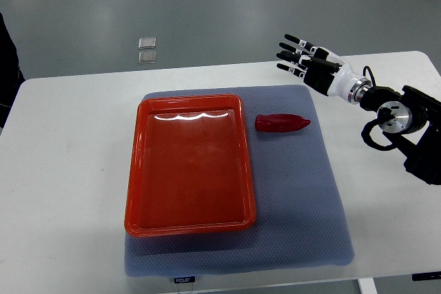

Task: Place red pepper on red tray
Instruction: 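Move the right hand toward the red pepper beside the tray, then lower the right hand over the red pepper and close fingers around it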

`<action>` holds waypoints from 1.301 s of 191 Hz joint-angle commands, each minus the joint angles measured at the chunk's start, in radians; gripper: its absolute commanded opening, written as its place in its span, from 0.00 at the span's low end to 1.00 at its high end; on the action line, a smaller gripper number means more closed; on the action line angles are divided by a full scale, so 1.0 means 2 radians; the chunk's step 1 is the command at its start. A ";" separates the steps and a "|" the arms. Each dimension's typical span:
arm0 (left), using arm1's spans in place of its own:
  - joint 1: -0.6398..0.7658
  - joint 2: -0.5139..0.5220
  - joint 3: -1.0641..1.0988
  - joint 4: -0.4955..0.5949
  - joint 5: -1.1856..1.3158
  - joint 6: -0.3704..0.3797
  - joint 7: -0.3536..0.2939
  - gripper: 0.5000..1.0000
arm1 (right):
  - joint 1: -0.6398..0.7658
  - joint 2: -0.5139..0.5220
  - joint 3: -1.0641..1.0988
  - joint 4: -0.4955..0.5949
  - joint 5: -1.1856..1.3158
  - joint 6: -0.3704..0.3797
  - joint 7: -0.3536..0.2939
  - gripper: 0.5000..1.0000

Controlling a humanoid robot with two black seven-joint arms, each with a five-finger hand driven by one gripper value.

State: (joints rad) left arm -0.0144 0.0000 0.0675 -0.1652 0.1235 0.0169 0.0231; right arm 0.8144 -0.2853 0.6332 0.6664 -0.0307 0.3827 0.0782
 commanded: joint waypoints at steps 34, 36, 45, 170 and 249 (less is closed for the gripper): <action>0.000 0.000 0.000 0.001 0.000 0.003 0.000 1.00 | 0.000 -0.001 -0.008 0.000 -0.003 0.002 -0.001 0.83; 0.000 0.000 0.000 0.001 0.000 0.003 0.000 1.00 | 0.000 -0.001 -0.008 0.000 -0.005 0.002 -0.001 0.83; 0.000 0.000 0.001 0.001 0.000 0.003 0.000 1.00 | 0.000 -0.001 -0.008 0.000 -0.011 0.002 -0.001 0.83; -0.001 0.000 0.000 0.000 0.000 0.003 0.000 1.00 | 0.028 -0.011 -0.010 0.031 -0.338 0.003 0.045 0.82; -0.001 0.000 0.000 0.000 0.000 0.003 0.000 1.00 | 0.081 -0.018 -0.101 0.040 -0.610 -0.003 0.041 0.81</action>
State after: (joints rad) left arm -0.0169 0.0000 0.0675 -0.1657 0.1230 0.0230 0.0230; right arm 0.9348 -0.3259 0.5451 0.7516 -1.2255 0.3886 0.1632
